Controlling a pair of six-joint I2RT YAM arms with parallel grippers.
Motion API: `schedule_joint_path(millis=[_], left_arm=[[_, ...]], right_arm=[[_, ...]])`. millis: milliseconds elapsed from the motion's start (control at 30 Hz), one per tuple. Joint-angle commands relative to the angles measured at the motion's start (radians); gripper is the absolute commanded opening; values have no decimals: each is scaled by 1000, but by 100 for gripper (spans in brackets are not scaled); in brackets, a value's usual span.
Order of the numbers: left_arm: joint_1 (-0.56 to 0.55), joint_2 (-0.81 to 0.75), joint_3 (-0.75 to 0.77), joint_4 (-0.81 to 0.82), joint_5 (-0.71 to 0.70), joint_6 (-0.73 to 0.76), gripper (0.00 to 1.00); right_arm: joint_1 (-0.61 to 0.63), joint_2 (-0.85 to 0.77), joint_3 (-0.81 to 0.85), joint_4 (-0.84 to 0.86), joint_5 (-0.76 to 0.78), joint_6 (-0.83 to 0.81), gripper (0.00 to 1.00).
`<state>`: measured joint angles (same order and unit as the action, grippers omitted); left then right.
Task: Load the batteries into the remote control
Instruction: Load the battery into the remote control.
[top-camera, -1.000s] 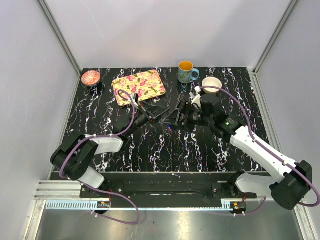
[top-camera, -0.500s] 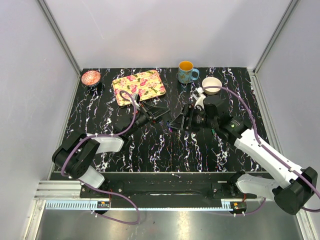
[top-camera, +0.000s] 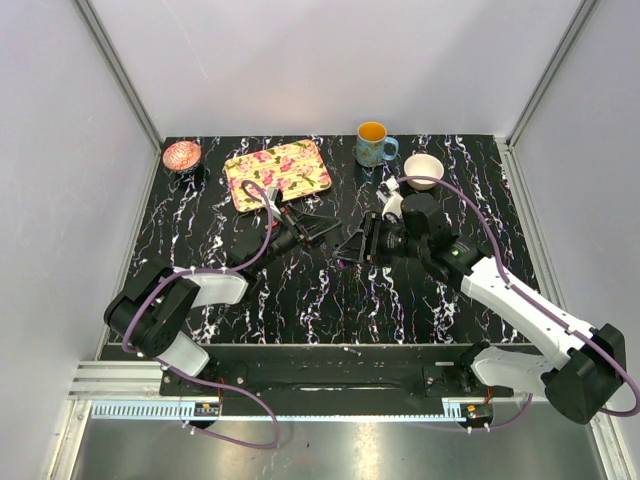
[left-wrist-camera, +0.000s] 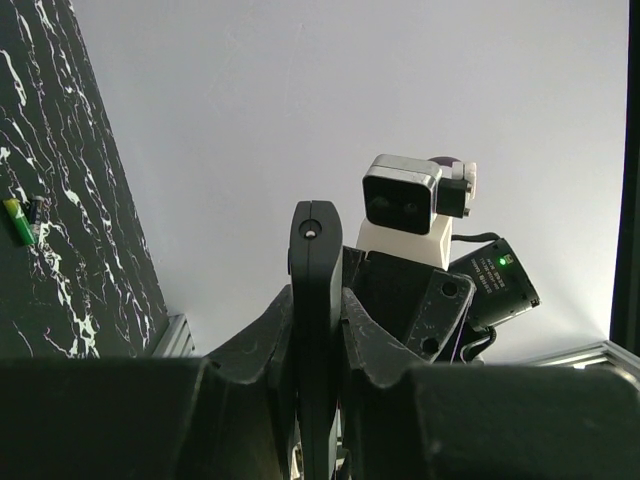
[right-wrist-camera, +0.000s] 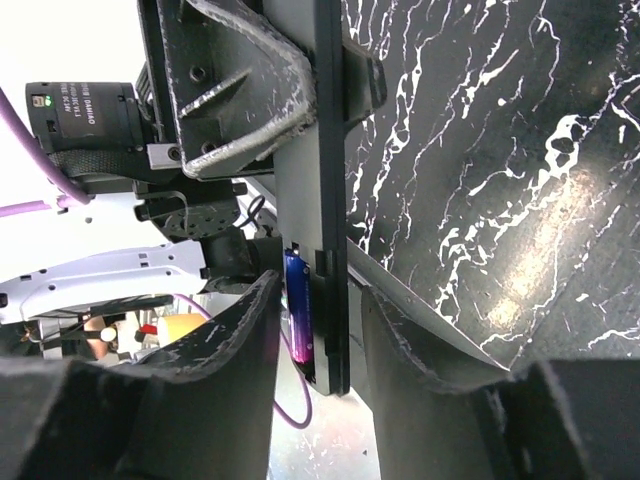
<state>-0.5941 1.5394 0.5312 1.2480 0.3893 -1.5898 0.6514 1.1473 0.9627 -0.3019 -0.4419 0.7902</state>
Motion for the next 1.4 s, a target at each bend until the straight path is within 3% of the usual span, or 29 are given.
schedule_joint_path(millis=[0, 467, 533, 633, 1233, 1267, 1300, 1367], left_arm=[[2, -41, 44, 376, 23, -12, 0], [2, -51, 43, 398, 29, -15, 0], [2, -53, 39, 399, 29, -15, 0], [1, -56, 39, 404, 34, -16, 0], [-7, -79, 52, 406, 43, -9, 0], [-7, -76, 47, 404, 46, -6, 0], [-7, -75, 44, 403, 46, 1, 0], [-7, -65, 32, 403, 46, 7, 0]], right_arm=[[-1, 6, 2, 76, -34, 15, 44], [-7, -8, -30, 96, -18, 23, 31], [-9, -8, -35, 96, -17, 23, 24], [-9, -1, -39, 96, -17, 21, 0], [-9, 26, -41, 1, 52, -20, 0], [-9, 19, -39, 21, 40, -10, 2], [-9, 12, -33, 26, 32, -3, 24], [-9, -4, -28, 52, 20, 20, 41]])
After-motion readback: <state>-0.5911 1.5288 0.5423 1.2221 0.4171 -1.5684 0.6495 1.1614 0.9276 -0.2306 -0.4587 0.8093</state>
